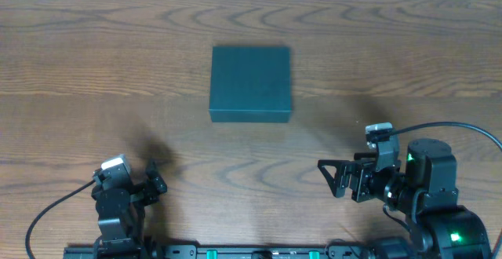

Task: Pack container

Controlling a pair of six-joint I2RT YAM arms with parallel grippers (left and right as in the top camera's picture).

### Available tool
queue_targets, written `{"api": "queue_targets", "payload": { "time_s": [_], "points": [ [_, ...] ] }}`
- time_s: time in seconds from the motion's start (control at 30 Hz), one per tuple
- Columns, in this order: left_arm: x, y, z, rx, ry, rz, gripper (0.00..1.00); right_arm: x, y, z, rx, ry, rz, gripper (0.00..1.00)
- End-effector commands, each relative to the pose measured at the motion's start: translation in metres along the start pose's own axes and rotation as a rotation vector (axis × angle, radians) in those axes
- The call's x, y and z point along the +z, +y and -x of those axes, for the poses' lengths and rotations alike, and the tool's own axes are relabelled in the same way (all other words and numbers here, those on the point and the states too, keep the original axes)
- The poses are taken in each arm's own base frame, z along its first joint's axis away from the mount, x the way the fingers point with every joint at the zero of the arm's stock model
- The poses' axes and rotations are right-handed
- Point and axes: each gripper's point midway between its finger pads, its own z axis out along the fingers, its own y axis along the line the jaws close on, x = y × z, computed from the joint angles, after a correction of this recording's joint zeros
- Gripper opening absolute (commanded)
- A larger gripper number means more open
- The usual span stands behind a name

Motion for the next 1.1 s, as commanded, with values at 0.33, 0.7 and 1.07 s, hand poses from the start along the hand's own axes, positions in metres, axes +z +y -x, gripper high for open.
{"api": "queue_targets", "payload": {
  "time_s": [0.33, 0.7, 1.07],
  "points": [
    [0.001, 0.005, -0.001, 0.002, -0.004, 0.027, 0.95, 0.0, 0.002, -0.001, 0.006, 0.0, 0.005, 0.99],
    [0.001, 0.005, -0.001, 0.003, -0.004, 0.027, 0.95, 0.0, 0.002, -0.001, 0.006, 0.0, 0.005, 0.99],
    [0.001, 0.005, -0.001, 0.003, -0.004, 0.027, 0.95, -0.003, -0.033, 0.003, -0.057, -0.069, -0.196, 0.99]
  ]
}}
